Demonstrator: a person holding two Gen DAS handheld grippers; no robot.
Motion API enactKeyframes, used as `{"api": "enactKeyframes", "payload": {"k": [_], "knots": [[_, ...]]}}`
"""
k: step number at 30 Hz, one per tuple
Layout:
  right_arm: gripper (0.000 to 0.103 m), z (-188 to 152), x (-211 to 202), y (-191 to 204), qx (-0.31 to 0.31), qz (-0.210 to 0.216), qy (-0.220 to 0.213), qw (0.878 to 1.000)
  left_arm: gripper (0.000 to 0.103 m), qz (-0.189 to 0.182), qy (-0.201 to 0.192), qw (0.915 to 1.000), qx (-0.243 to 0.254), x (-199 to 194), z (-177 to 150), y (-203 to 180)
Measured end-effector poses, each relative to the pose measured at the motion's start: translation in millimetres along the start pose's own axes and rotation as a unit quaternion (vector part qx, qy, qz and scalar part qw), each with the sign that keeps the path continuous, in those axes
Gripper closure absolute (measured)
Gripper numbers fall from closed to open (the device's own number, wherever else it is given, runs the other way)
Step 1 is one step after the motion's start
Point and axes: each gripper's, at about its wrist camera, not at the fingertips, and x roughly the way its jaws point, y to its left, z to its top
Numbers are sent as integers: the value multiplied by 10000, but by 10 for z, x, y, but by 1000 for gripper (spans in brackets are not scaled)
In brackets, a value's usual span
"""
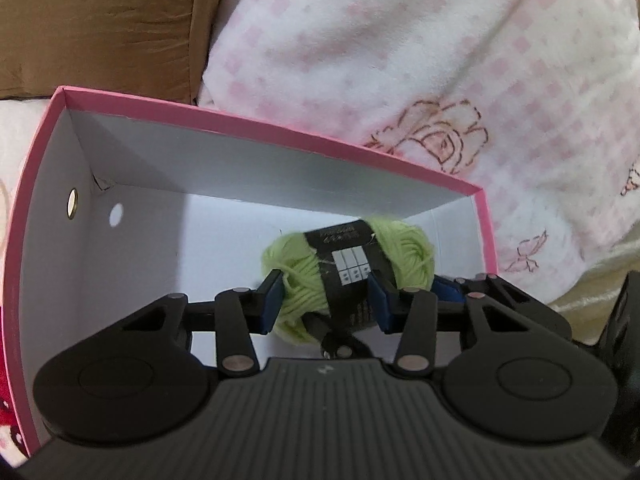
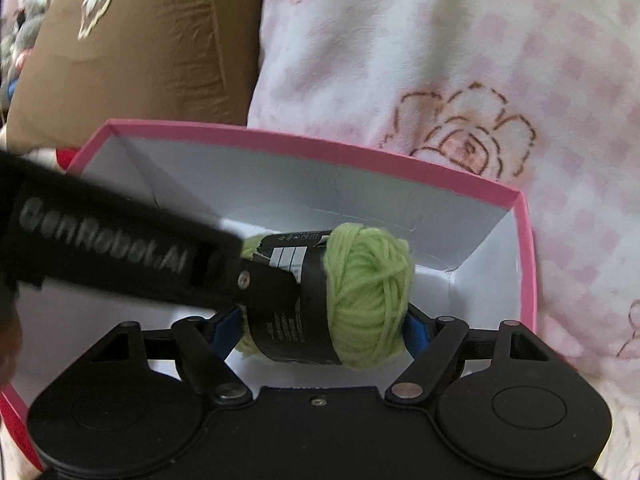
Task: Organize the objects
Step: 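Lower the yarn ball into the pink box and open the left tool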
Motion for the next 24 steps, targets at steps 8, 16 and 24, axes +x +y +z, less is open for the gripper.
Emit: {"api": "enactKeyframes", "payload": {"k": [8,16,24], "knots": [[21,-5,-10,8,-71,-27,71,9999,61,41,-115,9997,-215,56,-15,37],[17,-140,-117,141,-569,-174,126,9981,63,80,-53,9994,-320,97,-3,11],[52,-234,-64,231,-792,-625,-56,9949,63,91,-227,9997,-91,90,-63,-77]]}}
